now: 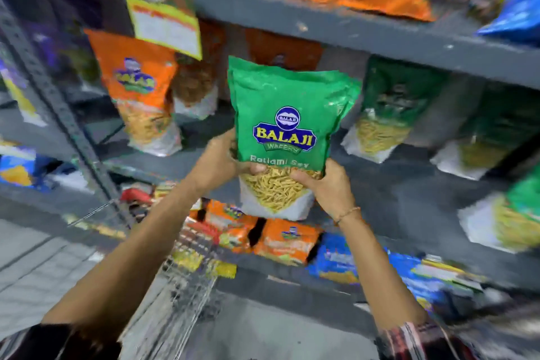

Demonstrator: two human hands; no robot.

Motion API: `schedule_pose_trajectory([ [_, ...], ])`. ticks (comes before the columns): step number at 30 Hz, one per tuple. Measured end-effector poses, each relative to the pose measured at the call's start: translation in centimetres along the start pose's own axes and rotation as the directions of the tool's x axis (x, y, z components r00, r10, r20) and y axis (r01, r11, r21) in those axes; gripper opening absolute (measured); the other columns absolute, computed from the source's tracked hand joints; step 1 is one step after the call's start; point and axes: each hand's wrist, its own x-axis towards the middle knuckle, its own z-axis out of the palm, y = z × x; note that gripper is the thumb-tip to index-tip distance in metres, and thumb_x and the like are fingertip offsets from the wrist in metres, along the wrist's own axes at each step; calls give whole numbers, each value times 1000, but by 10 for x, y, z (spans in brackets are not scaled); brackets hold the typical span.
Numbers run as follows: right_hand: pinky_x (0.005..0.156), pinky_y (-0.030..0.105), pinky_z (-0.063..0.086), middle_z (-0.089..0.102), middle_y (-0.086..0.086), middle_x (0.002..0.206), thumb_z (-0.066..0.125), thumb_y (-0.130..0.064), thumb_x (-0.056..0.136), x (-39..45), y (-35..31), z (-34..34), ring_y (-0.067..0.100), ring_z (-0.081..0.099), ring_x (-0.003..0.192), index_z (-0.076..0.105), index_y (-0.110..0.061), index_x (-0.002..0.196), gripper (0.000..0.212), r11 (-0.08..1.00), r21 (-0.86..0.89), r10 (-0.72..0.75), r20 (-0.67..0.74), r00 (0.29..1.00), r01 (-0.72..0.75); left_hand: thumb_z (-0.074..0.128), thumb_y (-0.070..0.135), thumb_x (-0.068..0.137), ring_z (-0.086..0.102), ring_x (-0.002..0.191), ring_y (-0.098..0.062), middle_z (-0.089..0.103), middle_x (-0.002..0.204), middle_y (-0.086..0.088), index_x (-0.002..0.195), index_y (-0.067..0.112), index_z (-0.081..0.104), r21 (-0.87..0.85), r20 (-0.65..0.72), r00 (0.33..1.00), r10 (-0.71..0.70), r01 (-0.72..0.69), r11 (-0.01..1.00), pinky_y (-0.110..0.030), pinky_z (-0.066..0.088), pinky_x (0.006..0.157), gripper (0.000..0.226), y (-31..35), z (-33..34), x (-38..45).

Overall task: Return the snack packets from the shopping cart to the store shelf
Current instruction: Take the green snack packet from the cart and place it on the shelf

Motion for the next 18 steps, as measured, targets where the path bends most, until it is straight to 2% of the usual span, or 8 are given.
schedule_pose_trajectory([
  [3,63,-1,44,67,-10,89,79,-20,72,3,11,-48,-1,62,80,65,-18,101,32,999,-34,-8,-97,995,5,89,17,48,69,88,-7,73,97,5,102,27,60,1,53,998,16,-16,1000,-26,57,80,62,19,43,33],
  [5,75,15,51,68,-7,96,78,-22,72,5,21,-73,7,64,88,64,-16,106,37,999,-43,17,-138,990,-23,88,33,41,70,88,-2,73,96,11,104,25,60,5,104,995,4,-5,1000,-22,57,77,70,28,71,50],
  [6,79,24,53,69,-4,98,78,-22,72,6,26,-84,12,65,91,64,-14,108,39,998,-41,31,-153,988,-37,87,35,40,69,89,1,72,96,13,109,22,59,9,125,992,4,-5,1000,-19,57,75,75,30,84,58],
  [8,83,33,55,71,2,101,79,-20,72,9,39,-103,16,66,92,64,-11,108,41,997,-40,53,-184,982,-61,87,34,44,67,89,4,69,96,17,114,20,56,27,146,989,7,-11,1000,-17,55,73,77,33,107,69],
  [11,84,38,56,72,7,103,80,-19,71,13,57,-121,18,67,92,64,-8,109,42,995,-40,84,-220,972,-95,89,25,51,66,93,-4,69,101,10,116,18,55,63,134,991,22,-30,998,-26,55,81,73,32,135,81],
  [14,85,41,56,72,12,106,80,-17,70,18,72,-130,23,68,95,63,-8,108,42,991,-14,127,-233,964,-134,88,19,54,63,103,-14,68,113,-1,121,15,52,77,120,992,35,-44,996,-28,52,87,76,28,151,87],
  [16,85,40,56,72,8,104,80,-17,70,18,79,-130,23,68,95,63,-11,106,40,990,5,142,-220,965,-144,87,16,55,62,105,-14,66,114,0,122,14,51,69,123,992,30,-39,997,-25,52,87,76,23,157,88],
  [18,83,37,56,70,3,101,79,-18,71,17,84,-127,20,67,93,62,-13,106,39,989,28,148,-198,969,-146,87,15,56,61,105,-12,64,113,2,123,14,51,65,123,992,28,-36,997,-13,51,80,76,18,159,87],
])
